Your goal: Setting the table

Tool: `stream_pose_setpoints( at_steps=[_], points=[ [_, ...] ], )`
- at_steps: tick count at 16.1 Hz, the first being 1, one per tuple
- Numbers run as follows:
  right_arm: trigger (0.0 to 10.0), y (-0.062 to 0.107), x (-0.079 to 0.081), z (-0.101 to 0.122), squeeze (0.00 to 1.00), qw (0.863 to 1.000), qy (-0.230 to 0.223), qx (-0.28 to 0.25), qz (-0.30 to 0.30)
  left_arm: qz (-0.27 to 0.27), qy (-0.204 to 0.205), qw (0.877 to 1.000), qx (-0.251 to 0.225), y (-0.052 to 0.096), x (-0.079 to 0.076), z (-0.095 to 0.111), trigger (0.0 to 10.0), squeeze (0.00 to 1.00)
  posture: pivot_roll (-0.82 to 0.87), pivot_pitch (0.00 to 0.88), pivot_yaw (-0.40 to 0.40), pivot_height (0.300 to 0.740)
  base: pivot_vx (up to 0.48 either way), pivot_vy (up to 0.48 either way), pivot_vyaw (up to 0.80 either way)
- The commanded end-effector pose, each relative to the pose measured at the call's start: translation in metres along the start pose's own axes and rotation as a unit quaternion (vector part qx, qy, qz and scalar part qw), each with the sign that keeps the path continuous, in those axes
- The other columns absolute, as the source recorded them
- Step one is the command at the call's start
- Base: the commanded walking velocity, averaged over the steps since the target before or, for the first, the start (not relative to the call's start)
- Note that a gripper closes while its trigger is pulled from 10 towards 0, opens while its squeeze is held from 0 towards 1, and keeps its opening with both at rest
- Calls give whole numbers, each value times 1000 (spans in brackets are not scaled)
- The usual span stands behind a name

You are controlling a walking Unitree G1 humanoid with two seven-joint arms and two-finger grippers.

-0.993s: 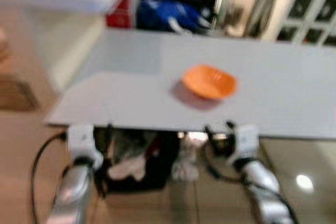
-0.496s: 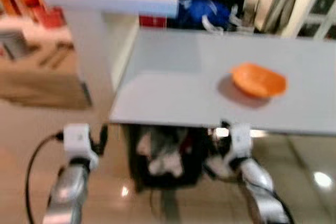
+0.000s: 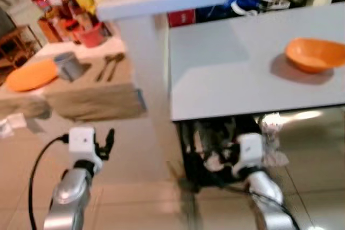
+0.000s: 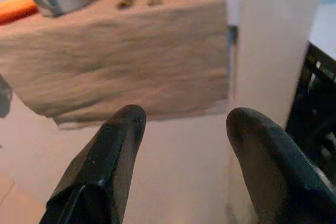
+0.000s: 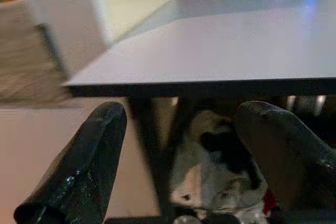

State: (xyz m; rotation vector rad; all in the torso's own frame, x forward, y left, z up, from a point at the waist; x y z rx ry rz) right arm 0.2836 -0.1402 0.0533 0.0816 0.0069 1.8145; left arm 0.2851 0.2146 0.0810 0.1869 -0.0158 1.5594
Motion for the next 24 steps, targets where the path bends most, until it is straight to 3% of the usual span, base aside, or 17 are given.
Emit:
stream_pose_setpoints(
  at_steps=[1,6,12,17,18,24],
  points=[
    [10000,0,-8,5,0,1000,7,-5,-3,2,-3,1000,-1,-4,-3,1,10000,0,-95,0,106,736,0,480,0],
    [10000,-15,8,6,0,998,13,9,62,47,12,999,-7,1,-2,-2,10000,0,-8,0,-10,736,0,480,0],
    [10000,-23,2,15,0,999,22,-2,38,40,-12,999,-8,3,-2,-1,10000,0,3,0,-8,736,0,480,0],
    [10000,-23,8,15,0,999,26,-4,43,67,-31,997,-9,3,2,2,10000,0,17,0,-25,736,0,0,0],
    [10000,-24,5,14,0,999,31,5,35,66,-22,998,-8,4,2,2,10000,1000,19,0,-30,736,0,0,0],
    [10000,-24,7,11,0,998,38,15,40,61,-18,998,-9,9,1,0,10000,1000,24,0,-36,736,0,0,0]
  ],
)
Point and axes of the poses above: a point about 5 cm out from each wrist's last joint towards the gripper, its own y axis pointing back from the gripper into the wrist, its own z axis along the axis of the wrist's last joint, x = y × z, the point moved 2 cm from there along -y, pointing out of the wrist towards the gripper, and after that the axes turned 6 degrees about -y, right-handed, at the moved point
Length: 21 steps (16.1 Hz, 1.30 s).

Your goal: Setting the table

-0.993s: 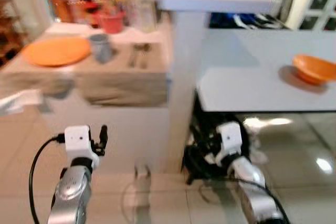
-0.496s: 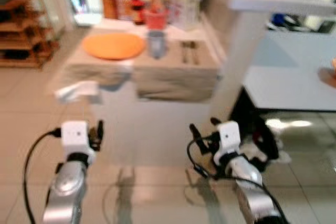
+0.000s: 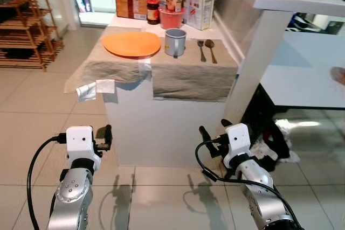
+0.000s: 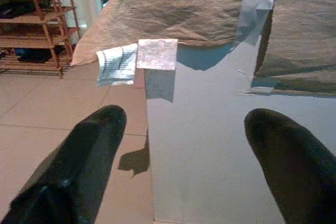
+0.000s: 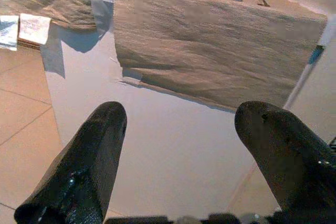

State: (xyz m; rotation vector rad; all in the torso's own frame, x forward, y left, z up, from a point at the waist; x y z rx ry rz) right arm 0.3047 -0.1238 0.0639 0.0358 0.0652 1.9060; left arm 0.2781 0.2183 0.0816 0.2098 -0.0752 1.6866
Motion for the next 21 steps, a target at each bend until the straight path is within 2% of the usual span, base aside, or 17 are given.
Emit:
stream_pose_setpoints(
  at_steps=[1,8,9,10,16,21],
  points=[
    [10000,1,-4,-1,0,1000,2,8,-5,-4,3,1000,0,2,-1,1,10000,1000,24,0,-36,736,0,0,0],
    [10000,1,-8,4,0,1000,-4,-13,-25,0,-14,1000,-7,1,5,5,10000,1000,19,0,-28,736,0,0,0],
    [10000,1,-7,6,0,1000,-7,-17,-24,-1,-16,1000,-7,1,4,6,10000,133,20,0,-28,736,0,0,0],
    [10000,0,-7,7,0,1000,-4,-20,-23,-2,-15,1000,-14,0,3,9,10000,0,22,0,-29,736,337,341,0],
    [10000,-3,-5,12,0,999,10,-33,-21,-11,-21,999,-31,-2,1,17,10000,0,23,0,-25,736,337,342,0],
    [10000,-11,4,41,0,996,19,-84,-10,-34,-31,998,-50,-5,-9,27,10000,0,22,0,-20,736,380,197,0]
  ],
)
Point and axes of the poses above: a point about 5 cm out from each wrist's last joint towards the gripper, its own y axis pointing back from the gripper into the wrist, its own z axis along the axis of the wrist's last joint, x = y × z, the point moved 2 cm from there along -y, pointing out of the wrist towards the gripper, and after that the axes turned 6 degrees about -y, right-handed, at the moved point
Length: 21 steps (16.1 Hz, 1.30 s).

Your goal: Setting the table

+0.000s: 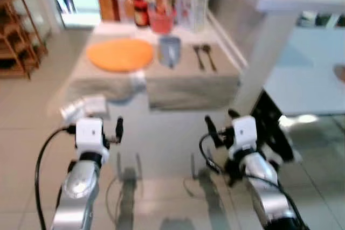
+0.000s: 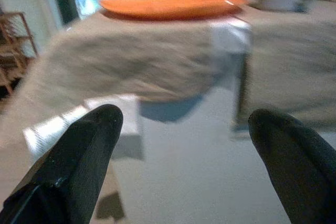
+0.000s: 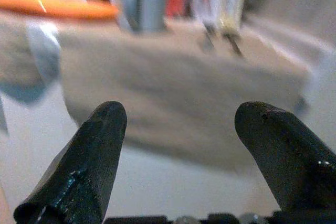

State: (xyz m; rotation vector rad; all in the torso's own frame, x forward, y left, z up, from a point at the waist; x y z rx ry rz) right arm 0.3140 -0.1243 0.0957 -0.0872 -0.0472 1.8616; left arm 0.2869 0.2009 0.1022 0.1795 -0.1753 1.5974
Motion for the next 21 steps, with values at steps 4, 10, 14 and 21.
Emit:
stream_pose_setpoints(
  at_steps=[4,10,14,21],
  points=[
    [10000,-31,1,47,0,998,-12,-60,-24,-7,-22,1000,-20,-5,-1,13,10000,0,23,0,-14,736,223,0,0],
    [10000,-56,-17,50,0,997,-20,-36,-73,-14,-45,998,-31,-9,-4,23,10000,0,48,0,-13,736,0,0,0],
    [10000,-66,-14,56,0,996,-24,-44,-74,-27,-53,997,-38,-8,-7,28,10000,0,68,0,-13,736,0,0,0],
    [10000,47,-2,-1,0,998,15,49,21,-105,-25,991,74,62,9,-20,10000,0,23,0,-3,736,0,0,0]
  ],
)
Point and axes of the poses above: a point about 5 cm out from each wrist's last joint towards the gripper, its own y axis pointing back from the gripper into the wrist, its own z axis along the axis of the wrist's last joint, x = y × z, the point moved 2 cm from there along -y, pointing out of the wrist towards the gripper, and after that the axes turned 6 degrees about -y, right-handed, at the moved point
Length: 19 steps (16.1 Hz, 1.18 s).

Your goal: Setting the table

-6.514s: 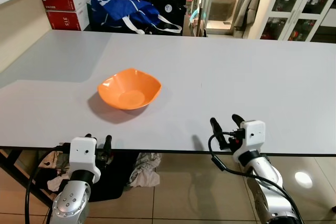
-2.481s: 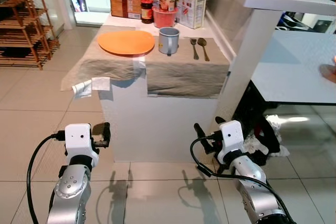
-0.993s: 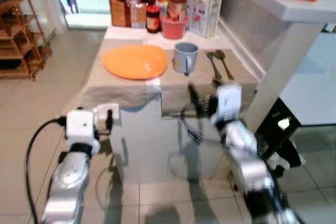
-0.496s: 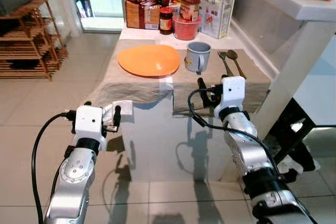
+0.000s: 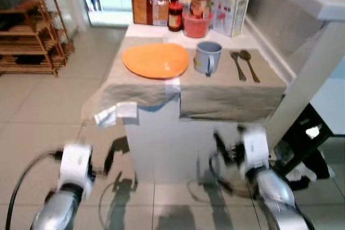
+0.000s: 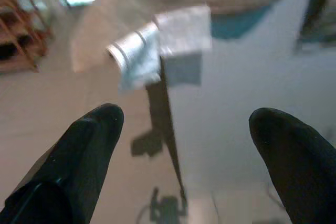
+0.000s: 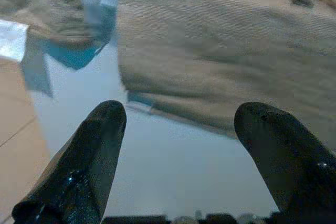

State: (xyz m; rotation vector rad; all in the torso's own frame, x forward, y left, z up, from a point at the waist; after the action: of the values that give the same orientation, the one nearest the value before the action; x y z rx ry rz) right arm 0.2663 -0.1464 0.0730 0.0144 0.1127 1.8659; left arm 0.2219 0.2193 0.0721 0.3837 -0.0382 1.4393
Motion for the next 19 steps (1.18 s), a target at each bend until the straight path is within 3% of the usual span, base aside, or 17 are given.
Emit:
stream_pose_setpoints(
  at_steps=[1,3,5,9,11,13,15,16,19],
  points=[
    [10000,5,8,18,0,1000,7,-25,13,-22,5,999,-29,2,-4,16,10000,0,15,0,4,736,0,0,0],
    [10000,8,6,17,0,1000,1,-21,1,-20,-5,998,-53,0,-5,26,10000,0,10,0,4,736,0,0,0],
    [10000,7,8,3,0,1000,1,-10,7,0,9,998,-70,-4,-6,35,10000,0,11,0,-4,736,0,0,0],
    [10000,13,27,-23,0,1000,5,6,11,17,11,996,-83,-12,-7,40,10000,0,11,0,-14,736,115,0,0],
    [10000,30,37,-32,0,1000,11,-26,-12,16,3,995,-98,-15,-8,45,10000,0,10,0,-13,736,450,0,0],
    [10000,43,21,-24,0,994,15,-60,-94,-9,-8,993,-121,-17,-18,56,10000,0,6,0,-11,736,450,0,0],
    [10000,60,18,-32,0,989,11,-49,-136,-41,-21,989,-140,-22,-31,70,10000,0,2,0,-6,736,459,0,0],
    [10000,61,19,-34,0,989,12,-48,-137,-43,-22,989,-142,-23,-32,71,10000,0,0,0,-5,736,469,0,0],
    [10000,70,43,-35,0,992,17,-63,-108,-45,-19,987,-154,-26,-36,83,10000,0,-7,0,3,736,469,0,0]
  ],
)
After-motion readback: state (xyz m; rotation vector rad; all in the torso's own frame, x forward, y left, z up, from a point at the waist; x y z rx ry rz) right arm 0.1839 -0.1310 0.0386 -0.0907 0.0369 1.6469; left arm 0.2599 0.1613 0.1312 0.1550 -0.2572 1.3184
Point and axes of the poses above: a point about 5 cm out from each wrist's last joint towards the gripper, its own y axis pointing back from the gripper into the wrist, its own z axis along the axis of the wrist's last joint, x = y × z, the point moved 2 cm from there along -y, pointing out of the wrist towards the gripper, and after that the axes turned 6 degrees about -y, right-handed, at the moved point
